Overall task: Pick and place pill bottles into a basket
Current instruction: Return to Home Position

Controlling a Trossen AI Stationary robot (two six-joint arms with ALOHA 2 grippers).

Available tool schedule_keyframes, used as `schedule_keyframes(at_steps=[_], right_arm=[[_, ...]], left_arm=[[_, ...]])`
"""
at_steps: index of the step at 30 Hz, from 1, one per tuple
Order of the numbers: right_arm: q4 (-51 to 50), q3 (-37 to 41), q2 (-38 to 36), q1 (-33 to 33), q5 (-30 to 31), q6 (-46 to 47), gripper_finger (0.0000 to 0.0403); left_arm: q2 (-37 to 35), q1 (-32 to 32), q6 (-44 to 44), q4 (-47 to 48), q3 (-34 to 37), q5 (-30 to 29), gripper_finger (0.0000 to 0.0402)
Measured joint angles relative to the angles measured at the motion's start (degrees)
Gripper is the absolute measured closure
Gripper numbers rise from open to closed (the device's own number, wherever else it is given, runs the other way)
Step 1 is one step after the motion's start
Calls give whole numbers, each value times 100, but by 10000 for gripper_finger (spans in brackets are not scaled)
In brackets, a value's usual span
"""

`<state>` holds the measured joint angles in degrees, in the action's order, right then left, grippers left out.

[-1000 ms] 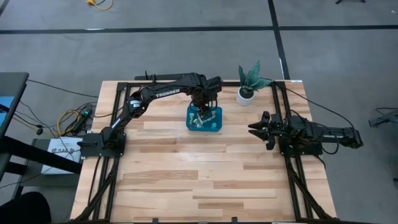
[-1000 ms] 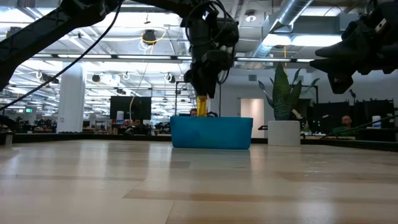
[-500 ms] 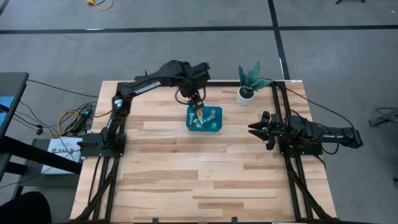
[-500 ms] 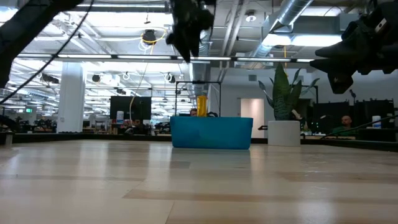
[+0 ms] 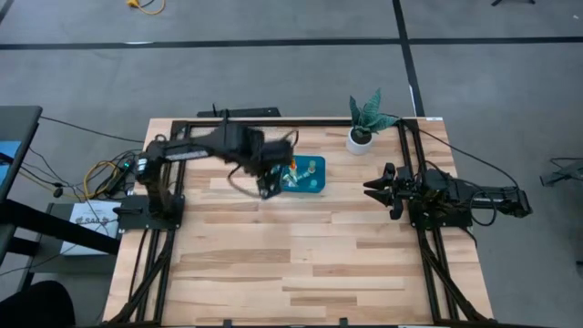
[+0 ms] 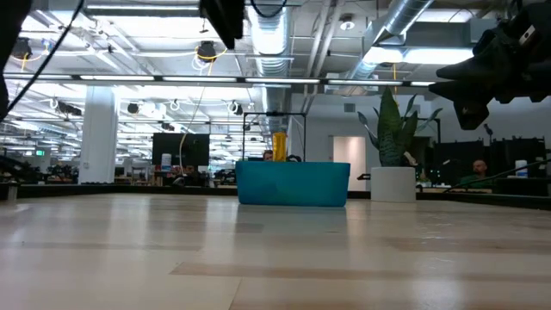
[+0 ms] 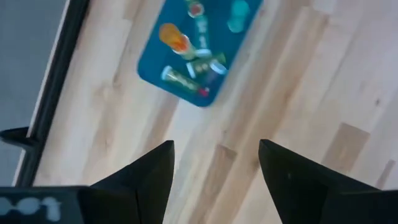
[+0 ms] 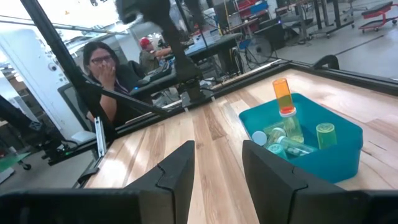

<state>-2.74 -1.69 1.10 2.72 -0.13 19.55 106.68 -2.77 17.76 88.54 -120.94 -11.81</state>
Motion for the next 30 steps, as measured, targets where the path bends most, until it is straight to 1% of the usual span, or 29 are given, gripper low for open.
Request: schedule_keyframes(at_steps=[3,7,10,12,14,17,20,26,30], right_arm=[[0,0,1,0,-1,0,274],[2,0,2,-2,1,0,274],[0,0,2,-1,1,0,274],[0,0,2,-1,1,0,274],[0,0,1,0,1,0,274],[0,0,0,0,1,0,274],[0,0,1,0,1,0,274],[0,0,2,-2,1,0,274],[0,0,0,-1,1,-1,274]], left_arm=[[-408,533,323,-394,703,-252,177],[-1141,1299,843,-1071,1874,-515,177],[-1878,1917,1240,-1653,2826,-920,177],[-2427,2262,1469,-2200,3416,-1149,177],[-2972,2509,1610,-2748,3950,-1193,177],[-3697,2762,1698,-3603,4677,-1206,177],[-4345,2888,1706,-4232,5377,-1179,177],[-5535,2915,1695,-5529,6704,-879,177],[-6220,2916,1524,-6043,7379,-864,177]])
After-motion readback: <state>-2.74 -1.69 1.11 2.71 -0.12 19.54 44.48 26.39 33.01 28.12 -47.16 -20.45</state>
